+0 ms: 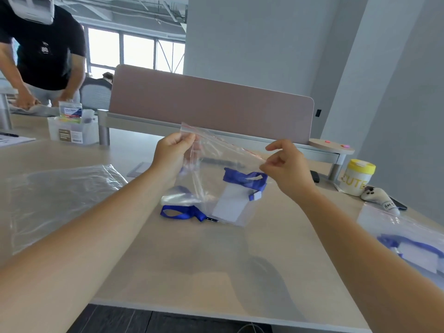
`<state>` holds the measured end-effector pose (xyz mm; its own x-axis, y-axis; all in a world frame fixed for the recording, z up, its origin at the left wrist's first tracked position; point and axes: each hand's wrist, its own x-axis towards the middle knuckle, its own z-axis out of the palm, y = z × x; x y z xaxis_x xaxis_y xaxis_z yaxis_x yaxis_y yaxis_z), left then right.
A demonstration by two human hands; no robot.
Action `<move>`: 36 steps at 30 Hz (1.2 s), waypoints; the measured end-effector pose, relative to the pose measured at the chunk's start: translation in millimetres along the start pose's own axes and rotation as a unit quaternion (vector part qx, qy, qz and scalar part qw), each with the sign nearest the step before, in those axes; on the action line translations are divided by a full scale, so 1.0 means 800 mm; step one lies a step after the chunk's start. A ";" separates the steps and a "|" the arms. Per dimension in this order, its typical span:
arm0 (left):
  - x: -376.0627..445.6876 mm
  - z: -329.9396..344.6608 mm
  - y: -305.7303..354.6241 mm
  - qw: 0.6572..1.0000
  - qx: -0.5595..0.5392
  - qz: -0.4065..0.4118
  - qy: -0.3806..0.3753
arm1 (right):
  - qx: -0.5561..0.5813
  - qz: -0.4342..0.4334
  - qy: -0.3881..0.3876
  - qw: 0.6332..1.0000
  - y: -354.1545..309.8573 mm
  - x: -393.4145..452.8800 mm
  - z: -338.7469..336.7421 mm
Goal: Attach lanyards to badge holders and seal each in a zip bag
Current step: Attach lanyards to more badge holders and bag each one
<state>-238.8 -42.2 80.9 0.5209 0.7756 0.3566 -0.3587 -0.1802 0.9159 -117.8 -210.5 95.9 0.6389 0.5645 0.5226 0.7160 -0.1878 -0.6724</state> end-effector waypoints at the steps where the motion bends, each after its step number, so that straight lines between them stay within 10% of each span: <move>1: 0.001 -0.003 -0.003 1.000 0.003 -0.007 -0.010 | 0.037 0.005 0.013 0.999 0.000 0.002 -0.001; 12: -0.005 -0.008 -0.057 0.992 0.052 -0.096 -0.068 | 0.128 0.059 0.122 0.983 0.017 0.002 0.018; 19: -0.007 0.005 -0.061 0.996 0.049 -0.076 -0.014 | 0.181 0.126 0.019 0.975 0.043 -0.031 0.036; 36: -0.013 0.013 -0.036 0.995 0.035 -0.072 -0.056 | 0.101 0.170 0.063 0.978 0.035 0.002 0.006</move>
<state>-225.7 -51.3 53.0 0.6479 0.7245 0.2352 -0.2212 -0.1166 0.9682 -97.9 -211.0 75.6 0.8686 0.3919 0.3032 0.3947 -0.1771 -0.9016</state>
